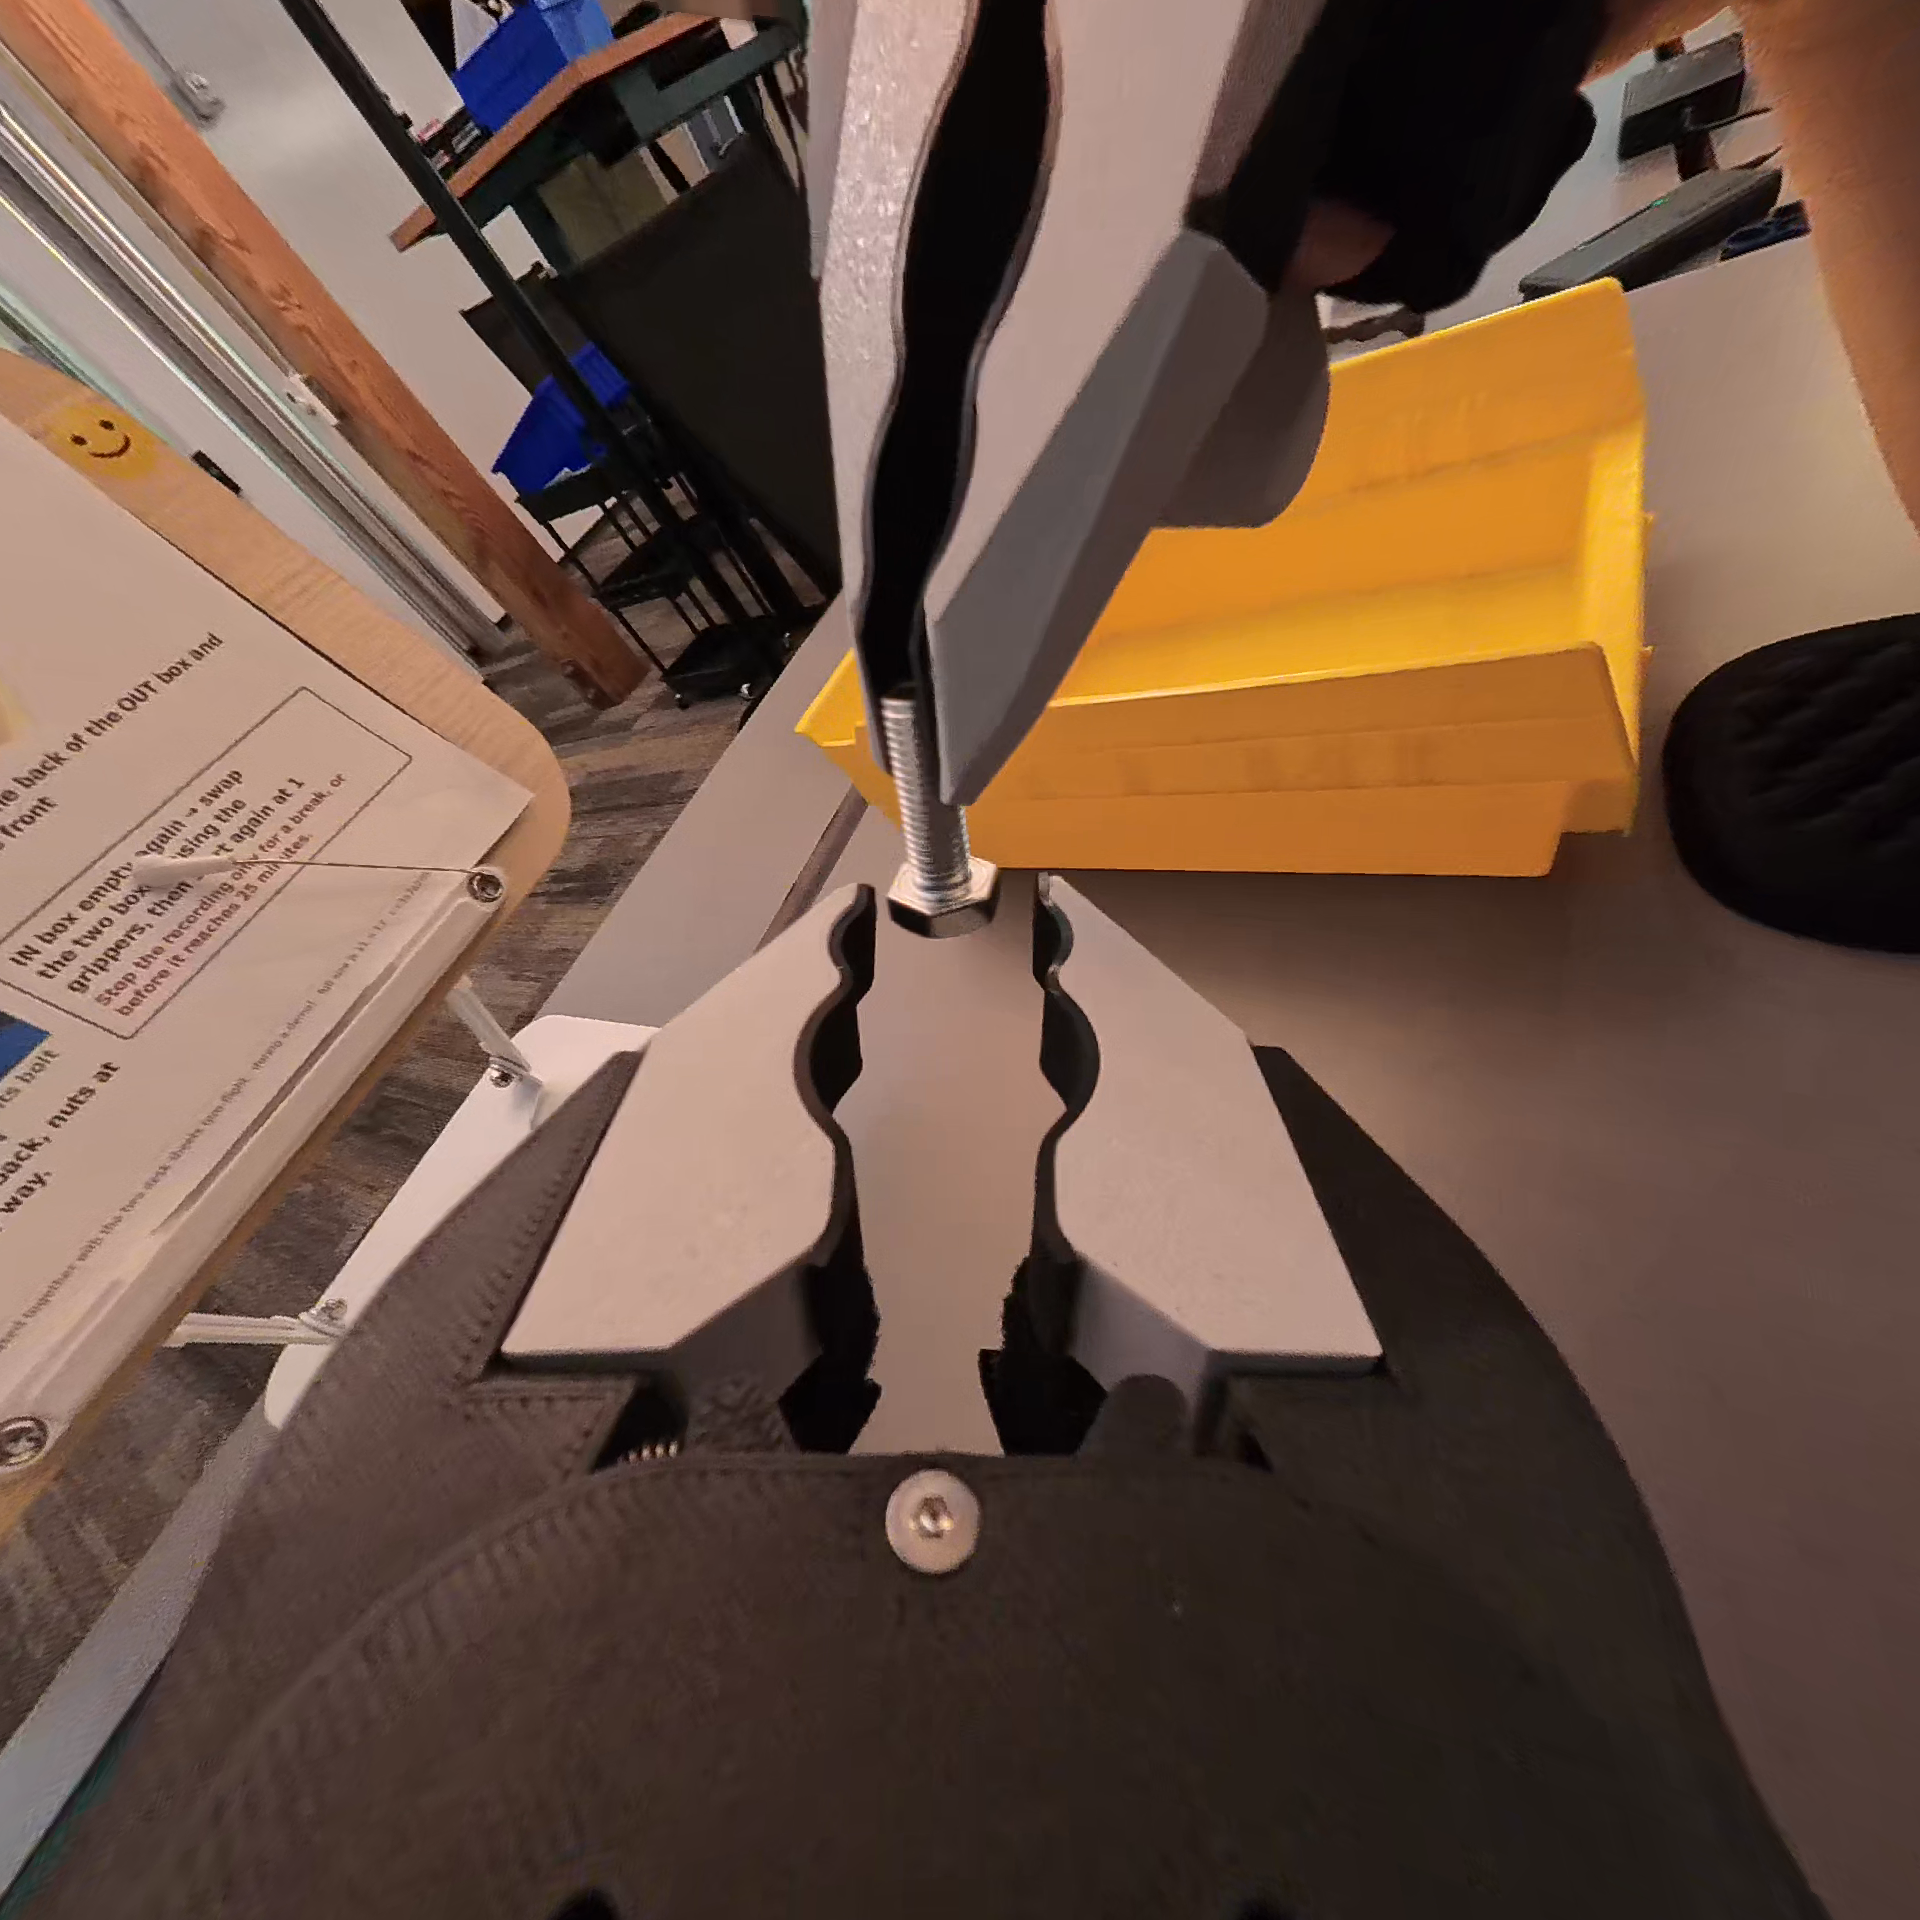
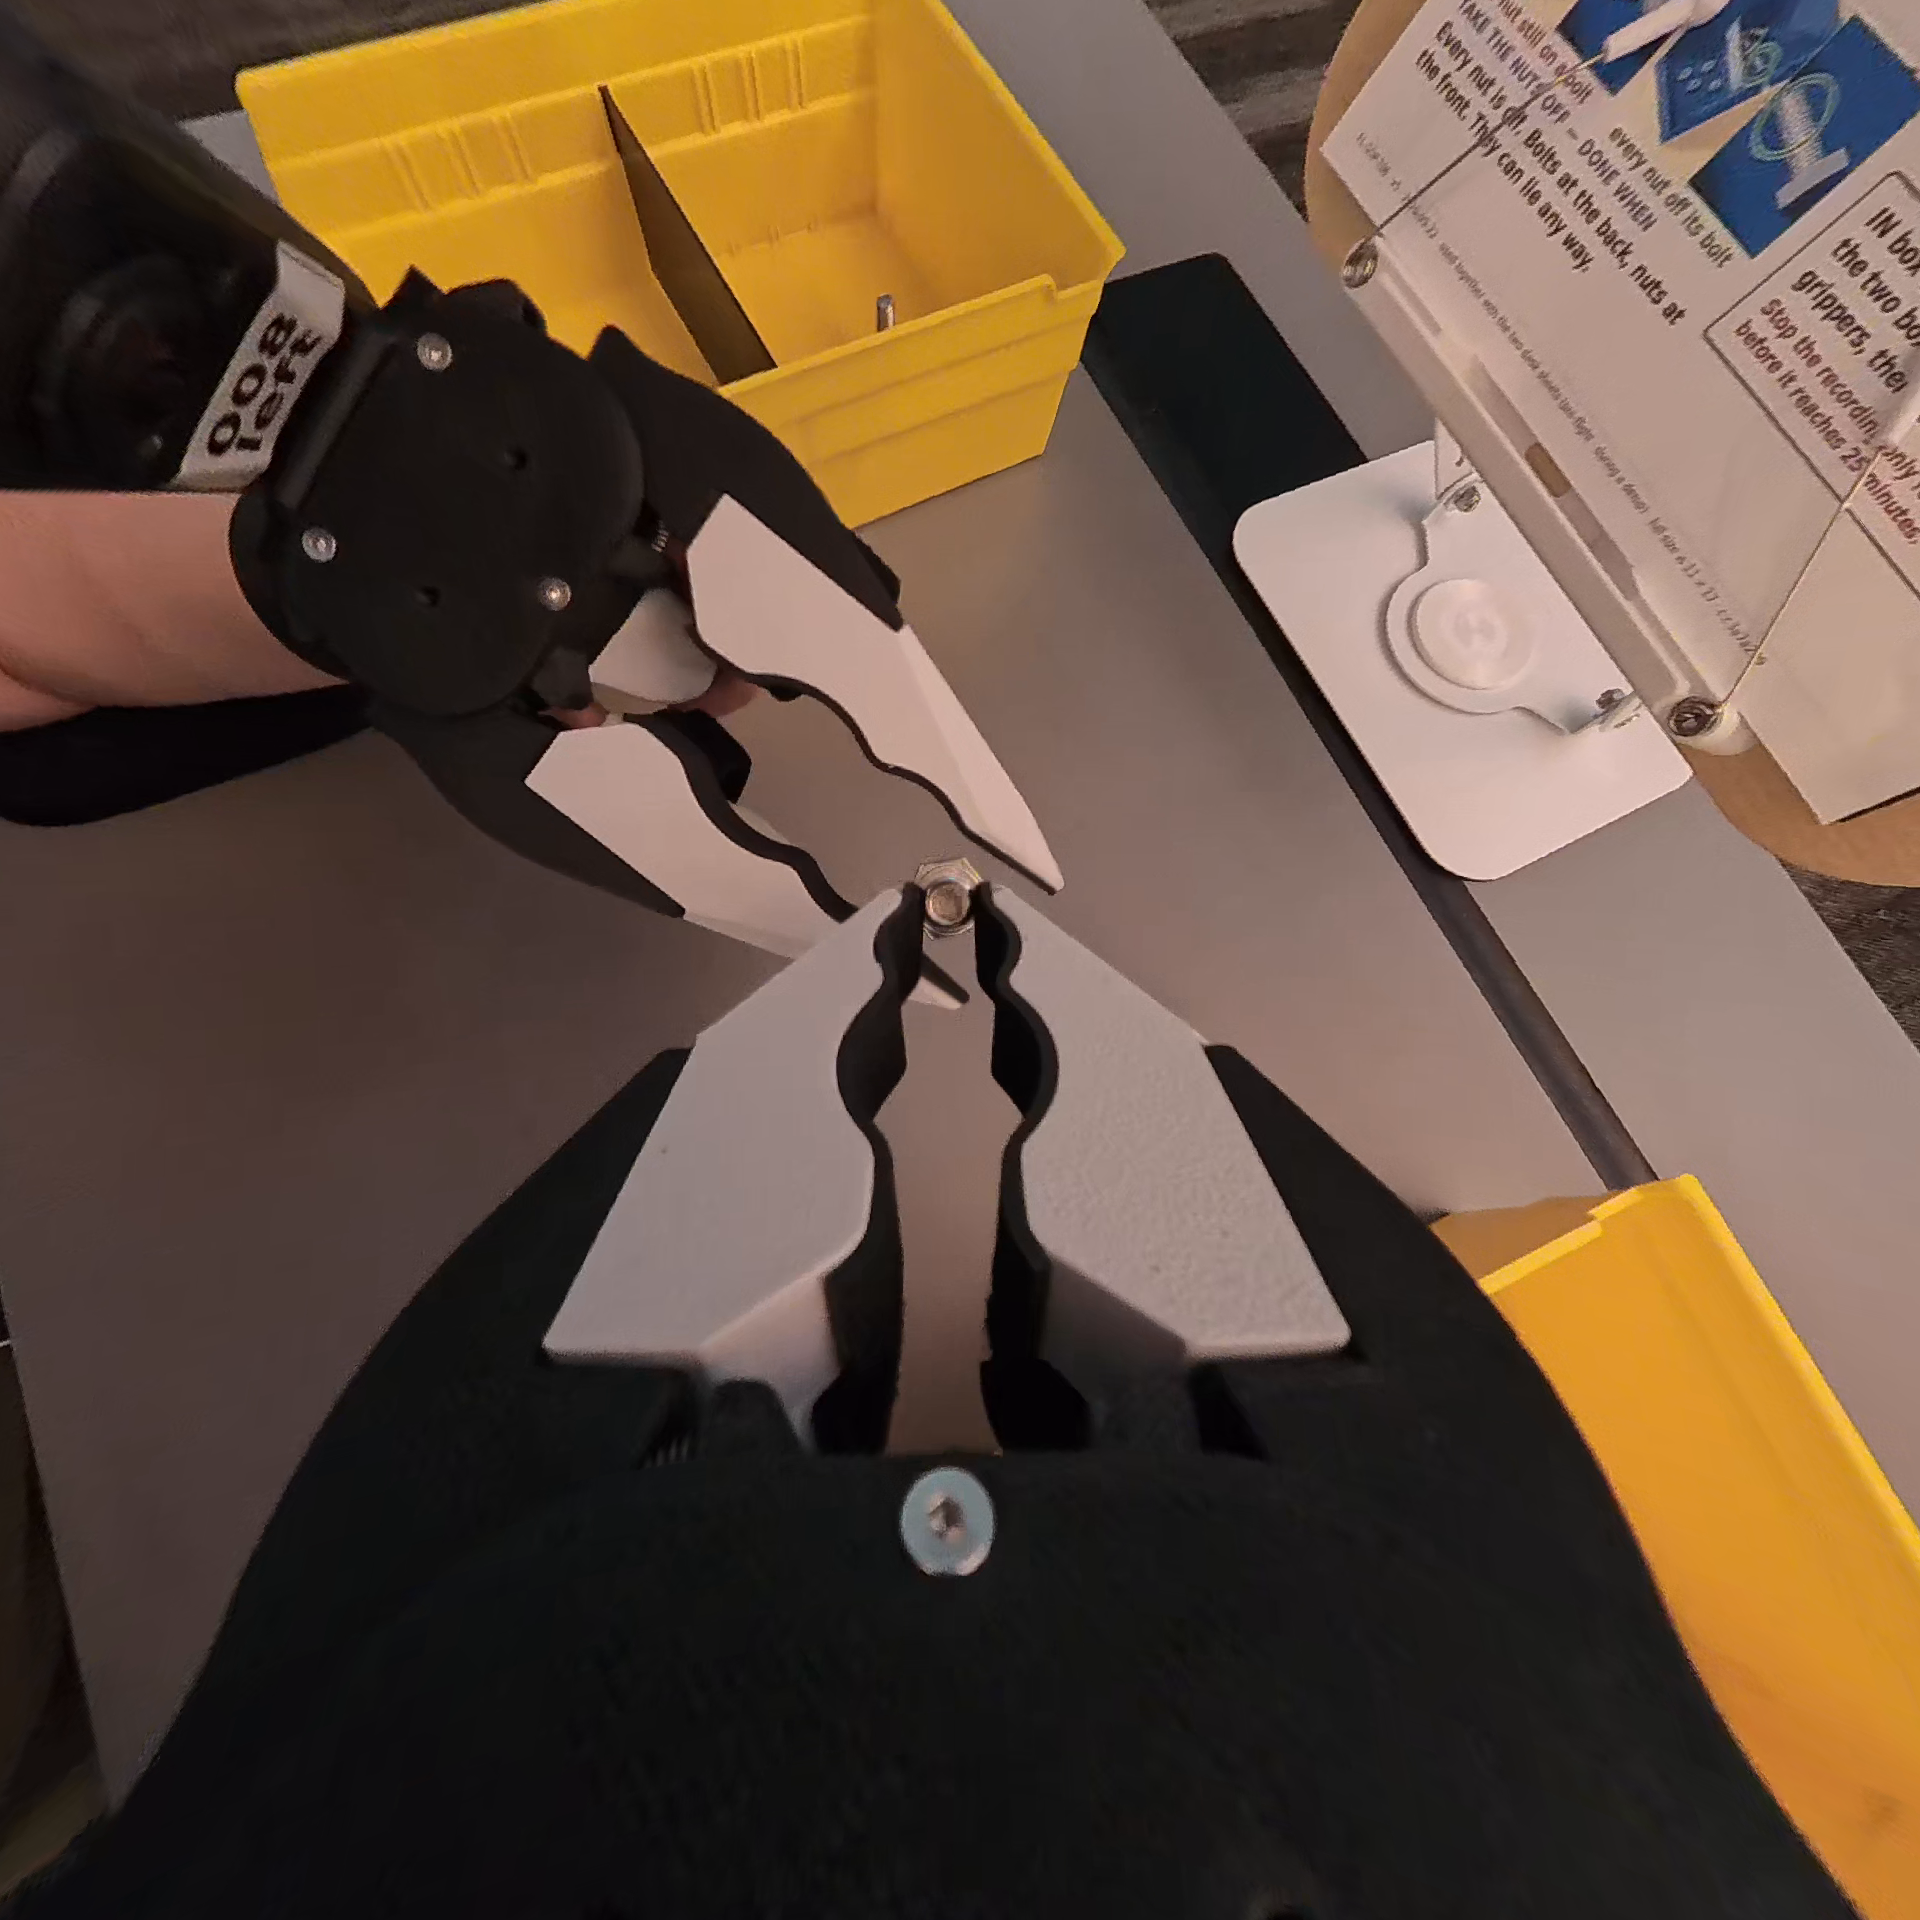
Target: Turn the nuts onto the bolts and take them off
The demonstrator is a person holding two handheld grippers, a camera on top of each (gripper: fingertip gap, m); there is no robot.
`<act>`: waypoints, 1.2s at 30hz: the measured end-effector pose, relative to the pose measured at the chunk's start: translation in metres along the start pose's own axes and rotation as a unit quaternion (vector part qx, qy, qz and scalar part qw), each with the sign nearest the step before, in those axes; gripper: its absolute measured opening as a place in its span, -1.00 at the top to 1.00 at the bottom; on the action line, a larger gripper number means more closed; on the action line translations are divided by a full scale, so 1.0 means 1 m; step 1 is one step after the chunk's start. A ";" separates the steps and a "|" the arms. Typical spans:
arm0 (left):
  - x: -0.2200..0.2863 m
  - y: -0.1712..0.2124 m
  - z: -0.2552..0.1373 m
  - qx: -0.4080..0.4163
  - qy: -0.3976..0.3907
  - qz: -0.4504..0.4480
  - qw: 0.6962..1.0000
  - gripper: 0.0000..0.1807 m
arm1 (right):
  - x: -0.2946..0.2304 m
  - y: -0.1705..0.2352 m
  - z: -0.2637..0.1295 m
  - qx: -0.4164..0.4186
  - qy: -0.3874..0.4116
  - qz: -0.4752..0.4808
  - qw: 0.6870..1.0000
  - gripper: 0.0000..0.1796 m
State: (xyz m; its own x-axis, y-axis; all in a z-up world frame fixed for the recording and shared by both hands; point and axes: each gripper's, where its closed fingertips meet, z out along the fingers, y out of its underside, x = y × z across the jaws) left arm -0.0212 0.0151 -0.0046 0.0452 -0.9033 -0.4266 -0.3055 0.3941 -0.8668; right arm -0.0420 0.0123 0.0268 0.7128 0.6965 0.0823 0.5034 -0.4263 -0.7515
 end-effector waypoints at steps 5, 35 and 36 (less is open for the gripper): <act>0.003 -0.003 -0.002 0.009 0.015 -0.012 1.000 0.75 | -0.002 0.002 0.001 -0.008 -0.003 -0.009 1.000 0.91; -0.122 -0.091 -0.190 0.124 -0.146 -0.078 0.978 0.81 | -0.054 0.131 0.121 -0.296 -0.125 -0.314 0.893 0.61; -0.122 -0.092 -0.192 0.124 -0.149 -0.076 0.978 0.81 | -0.055 0.131 0.122 -0.296 -0.128 -0.295 0.899 0.61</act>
State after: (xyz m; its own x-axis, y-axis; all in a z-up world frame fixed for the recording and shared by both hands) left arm -0.1809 0.0567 0.1764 0.3586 -0.8795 -0.3128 -0.0360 0.3218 -0.9461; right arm -0.0752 -0.0110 -0.1559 0.1389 0.9802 0.1414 0.9830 -0.1191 -0.1395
